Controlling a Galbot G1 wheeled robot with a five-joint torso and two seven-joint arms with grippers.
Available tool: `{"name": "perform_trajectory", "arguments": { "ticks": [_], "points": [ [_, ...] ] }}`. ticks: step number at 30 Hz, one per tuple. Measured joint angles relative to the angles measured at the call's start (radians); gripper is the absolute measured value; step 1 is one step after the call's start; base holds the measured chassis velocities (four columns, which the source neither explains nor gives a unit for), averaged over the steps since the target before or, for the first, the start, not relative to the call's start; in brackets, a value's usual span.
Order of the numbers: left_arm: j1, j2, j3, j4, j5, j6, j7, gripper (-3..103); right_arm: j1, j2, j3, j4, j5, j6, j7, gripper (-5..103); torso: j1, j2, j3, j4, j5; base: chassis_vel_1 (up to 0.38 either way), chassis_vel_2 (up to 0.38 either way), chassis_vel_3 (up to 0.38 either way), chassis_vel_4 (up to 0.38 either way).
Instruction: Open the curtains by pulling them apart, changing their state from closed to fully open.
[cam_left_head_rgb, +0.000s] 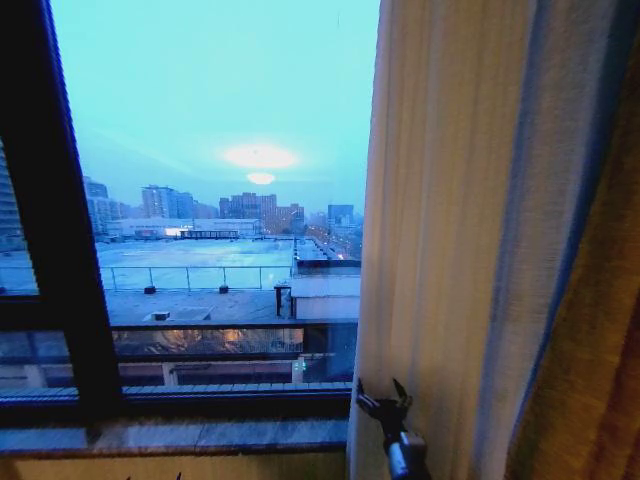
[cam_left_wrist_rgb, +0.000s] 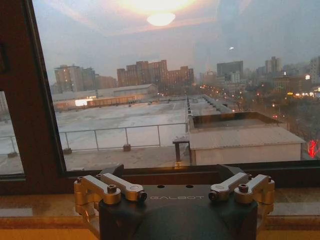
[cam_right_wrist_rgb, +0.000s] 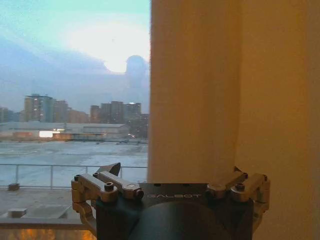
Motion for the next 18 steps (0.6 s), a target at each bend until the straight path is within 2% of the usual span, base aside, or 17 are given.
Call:
{"name": "perform_trajectory", "arguments": {
  "ticks": [12,13,15,17,18],
  "points": [
    [0.011,0.003,-0.006,-0.007,0.0,-0.003,0.0,100,0.067,0.0,-0.028,-0.084,-0.004,0.019,0.002,102,0.0,0.0,0.0,-0.0004,0.0,0.0,0.0,0.0,0.0],
    [0.01,0.003,-0.007,-0.007,0.0,-0.003,-0.001,100,0.067,0.0,-0.024,-0.089,-0.005,0.028,0.002,97,0.0,0.0,0.0,-0.0004,0.0001,0.0,0.0,0.0,0.0],
    [0.008,0.003,-0.007,-0.007,0.0,-0.003,-0.001,100,0.067,0.0,-0.022,-0.09,-0.006,0.031,0.001,97,0.0,0.0,0.0,-0.0004,0.0001,0.0,0.0,0.0,0.0],
    [0.006,0.001,-0.005,-0.006,0.0,-0.003,-0.001,100,0.066,0.0,-0.021,-0.09,-0.006,0.034,0.0,88,0.0,0.0,0.0,-0.0004,0.0001,0.0,0.0,0.0,0.0],
    [0.006,0.001,-0.005,-0.006,0.0,-0.003,-0.001,100,0.066,0.0,-0.021,-0.09,-0.006,0.034,0.0,88,0.0,0.0,0.0,-0.0004,0.0001,0.0,0.0,0.0,0.0]
  ]
}}
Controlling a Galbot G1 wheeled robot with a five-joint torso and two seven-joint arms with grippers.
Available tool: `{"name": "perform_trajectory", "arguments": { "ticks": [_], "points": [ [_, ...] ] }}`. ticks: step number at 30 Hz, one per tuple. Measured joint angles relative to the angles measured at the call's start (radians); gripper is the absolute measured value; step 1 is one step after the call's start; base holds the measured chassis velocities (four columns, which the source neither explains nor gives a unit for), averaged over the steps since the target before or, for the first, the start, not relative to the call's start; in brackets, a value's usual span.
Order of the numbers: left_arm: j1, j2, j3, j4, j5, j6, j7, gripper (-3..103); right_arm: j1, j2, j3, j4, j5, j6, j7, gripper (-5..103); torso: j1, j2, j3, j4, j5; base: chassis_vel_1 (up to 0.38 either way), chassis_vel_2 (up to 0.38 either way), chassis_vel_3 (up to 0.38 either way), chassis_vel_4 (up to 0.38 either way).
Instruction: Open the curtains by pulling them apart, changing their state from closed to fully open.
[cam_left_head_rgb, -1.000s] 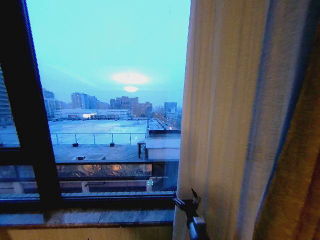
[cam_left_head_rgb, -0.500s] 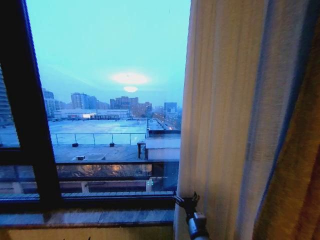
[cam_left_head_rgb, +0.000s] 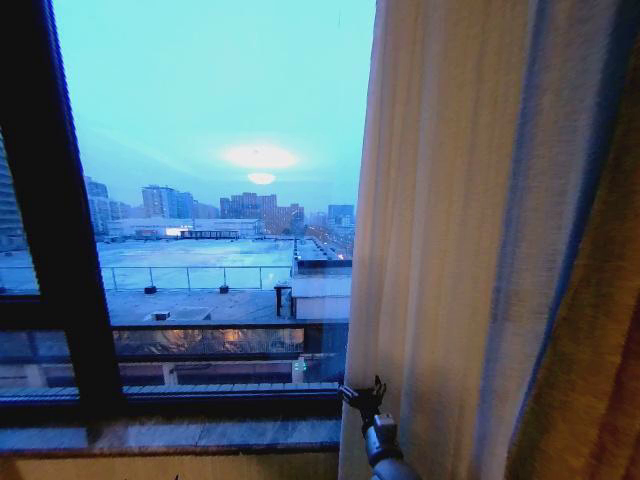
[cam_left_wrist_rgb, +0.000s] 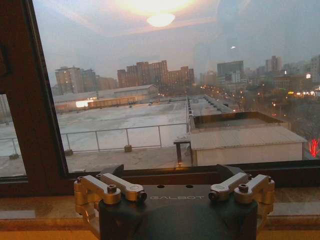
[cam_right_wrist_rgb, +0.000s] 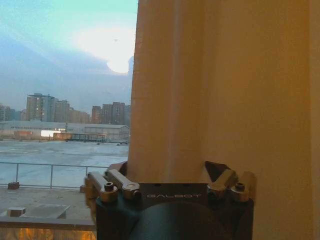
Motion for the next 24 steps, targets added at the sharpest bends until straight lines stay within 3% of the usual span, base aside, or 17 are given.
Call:
{"name": "perform_trajectory", "arguments": {
  "ticks": [1,3,7,9,11,13,16,18,19,24],
  "points": [
    [0.0,-0.002,0.001,0.0,0.0,0.0,0.0,100,0.0,0.0,0.0,0.0,0.0,0.001,-0.001,77,0.0,0.0,0.0,0.0001,0.0,0.0,0.0,0.0,0.0],
    [0.0,-0.003,0.001,0.001,0.001,0.0,0.0,100,0.001,0.0,-0.001,0.0,0.0,0.001,-0.001,77,0.0,0.0,0.0,0.0001,0.0,0.0,0.0,0.0,0.0],
    [0.002,-0.005,0.001,0.0,0.001,0.0,0.0,100,0.005,0.0,-0.006,0.0,0.001,0.001,-0.001,55,0.0,0.0,0.0,0.0001,0.0,0.0,0.0,0.0,0.0],
    [0.002,-0.005,0.001,-0.001,0.001,0.0,0.0,100,0.005,0.0,-0.006,-0.001,0.001,0.001,-0.001,55,0.0,0.0,0.0,0.0001,0.0,0.0,0.0,0.0,0.0],
    [0.003,-0.005,0.001,-0.001,0.002,0.0,0.0,100,0.002,0.0,-0.006,-0.001,0.001,0.003,-0.001,39,0.0,0.0,0.0,0.0001,0.0,0.0,0.0,0.0,0.0],
    [0.003,-0.005,0.001,-0.001,0.002,0.0,0.0,100,0.001,0.0,-0.006,-0.001,0.002,0.004,-0.001,39,0.0,0.0,0.0,0.0001,0.0,0.0,0.0,0.0,0.0],
    [0.001,-0.005,0.003,-0.001,0.002,-0.001,0.0,100,-0.001,0.0,-0.005,0.0,0.003,0.009,-0.001,23,0.0,0.0,0.0,0.0001,0.0,0.0,0.0,0.0,0.0],
    [0.0,-0.005,0.003,-0.001,0.002,-0.001,0.0,100,-0.001,0.0,-0.005,0.001,0.003,0.01,-0.001,23,0.0,0.0,0.0,0.0001,0.0,0.0,0.0,0.0,0.0],
    [0.0,-0.006,0.004,-0.001,0.002,-0.001,0.0,100,-0.001,0.0,-0.005,0.003,0.005,0.013,-0.001,12,0.0,0.0,0.0,0.0001,0.0,0.0,0.0,0.0,0.0],
    [0.001,-0.003,0.003,-0.001,0.002,-0.002,0.0,100,-0.002,0.0,-0.007,0.006,0.007,0.021,-0.001,1,0.0,0.0,0.0,0.0001,0.0,0.0,0.0,0.0,0.0]
  ]
}}
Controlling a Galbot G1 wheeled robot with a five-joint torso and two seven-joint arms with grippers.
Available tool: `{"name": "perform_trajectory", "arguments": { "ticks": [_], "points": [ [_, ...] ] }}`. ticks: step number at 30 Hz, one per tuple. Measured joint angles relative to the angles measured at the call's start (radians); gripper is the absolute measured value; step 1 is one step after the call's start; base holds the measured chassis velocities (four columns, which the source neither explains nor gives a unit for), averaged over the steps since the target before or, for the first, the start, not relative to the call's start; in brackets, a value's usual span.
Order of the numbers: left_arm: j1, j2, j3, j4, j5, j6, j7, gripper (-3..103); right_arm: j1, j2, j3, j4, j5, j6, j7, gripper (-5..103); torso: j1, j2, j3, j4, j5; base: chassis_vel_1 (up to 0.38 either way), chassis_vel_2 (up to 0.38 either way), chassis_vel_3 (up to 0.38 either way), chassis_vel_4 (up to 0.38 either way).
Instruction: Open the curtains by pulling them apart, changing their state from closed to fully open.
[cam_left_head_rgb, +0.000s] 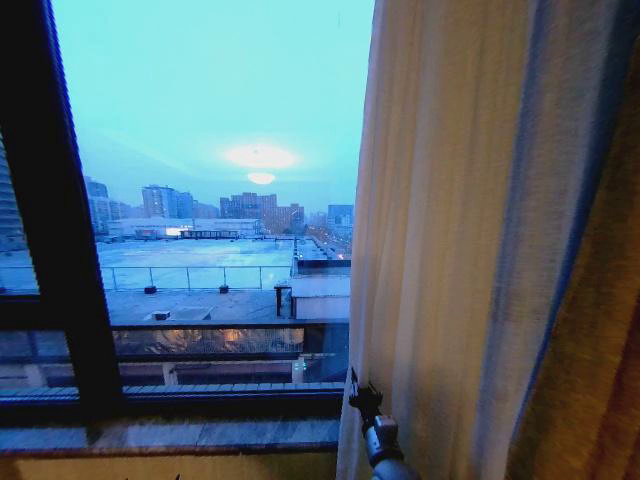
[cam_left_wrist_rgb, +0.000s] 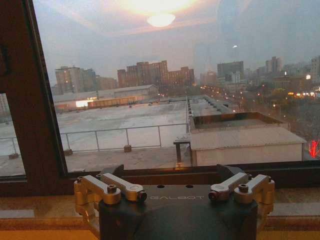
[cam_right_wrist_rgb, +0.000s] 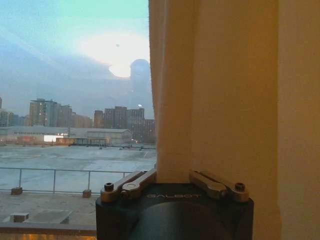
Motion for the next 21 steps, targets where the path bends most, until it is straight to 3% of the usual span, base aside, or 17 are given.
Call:
{"name": "perform_trajectory", "arguments": {
  "ticks": [21],
  "points": [
    [0.005,-0.002,0.005,-0.014,0.002,0.0,0.001,100,-0.033,0.0,0.017,0.035,0.033,0.004,-0.019,0,0.0,0.0,0.0,0.0,0.0,-0.012,-0.008,0.014,0.011]
  ]
}}
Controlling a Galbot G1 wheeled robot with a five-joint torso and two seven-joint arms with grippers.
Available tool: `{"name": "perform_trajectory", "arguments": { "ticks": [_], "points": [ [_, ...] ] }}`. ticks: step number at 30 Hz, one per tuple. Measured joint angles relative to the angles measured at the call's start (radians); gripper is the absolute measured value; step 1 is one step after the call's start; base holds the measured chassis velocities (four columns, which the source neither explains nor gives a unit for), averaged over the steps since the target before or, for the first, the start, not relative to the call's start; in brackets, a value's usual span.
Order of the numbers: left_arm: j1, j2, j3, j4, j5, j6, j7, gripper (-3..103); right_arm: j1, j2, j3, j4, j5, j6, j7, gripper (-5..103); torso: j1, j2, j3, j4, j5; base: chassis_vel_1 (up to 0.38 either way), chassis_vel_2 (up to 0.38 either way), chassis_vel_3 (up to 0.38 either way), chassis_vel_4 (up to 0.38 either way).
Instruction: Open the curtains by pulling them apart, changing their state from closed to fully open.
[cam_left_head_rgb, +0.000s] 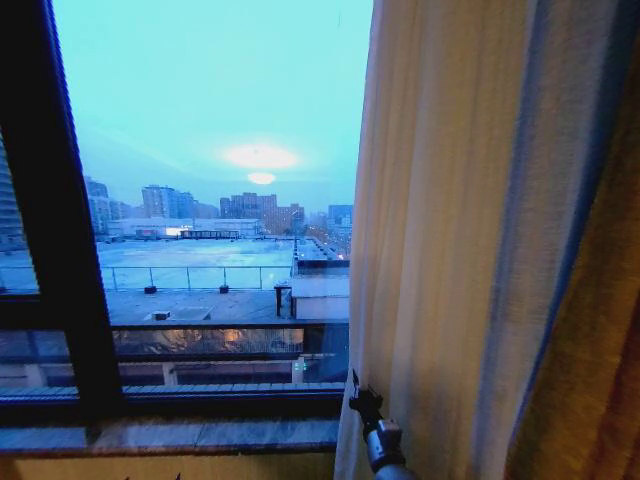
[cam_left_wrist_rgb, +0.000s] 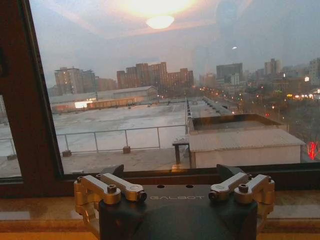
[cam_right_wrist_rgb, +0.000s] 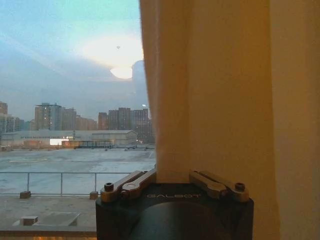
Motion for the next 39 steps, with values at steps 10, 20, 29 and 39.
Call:
{"name": "perform_trajectory", "arguments": {
  "ticks": [10,20,29,39],
  "points": [
    [0.007,-0.002,-0.001,-0.01,0.001,0.001,0.0,100,-0.014,0.0,0.017,0.015,0.005,0.006,-0.001,0,0.0,0.0,0.0,0.0,0.0001,-0.176,-0.169,0.193,0.167],
    [0.002,-0.002,0.001,-0.007,0.002,0.001,0.001,100,-0.051,0.0,0.049,0.049,-0.015,0.038,-0.001,0,0.0,0.0,0.0,-0.0002,0.0001,-0.308,-0.316,0.309,0.318],
    [-0.012,0.001,0.003,0.007,0.001,0.003,0.002,100,-0.066,-0.001,0.056,0.056,-0.075,0.08,0.005,16,0.0,0.0,0.0,-0.0005,0.0004,-0.204,-0.22,0.206,0.204],
    [-0.033,0.009,0.004,0.03,-0.002,0.004,0.001,100,-0.06,0.0,0.035,0.041,-0.083,0.081,0.005,60,0.0,0.0,0.0,0.0,-0.0003,0.033,0.049,-0.025,-0.032]
  ]
}}
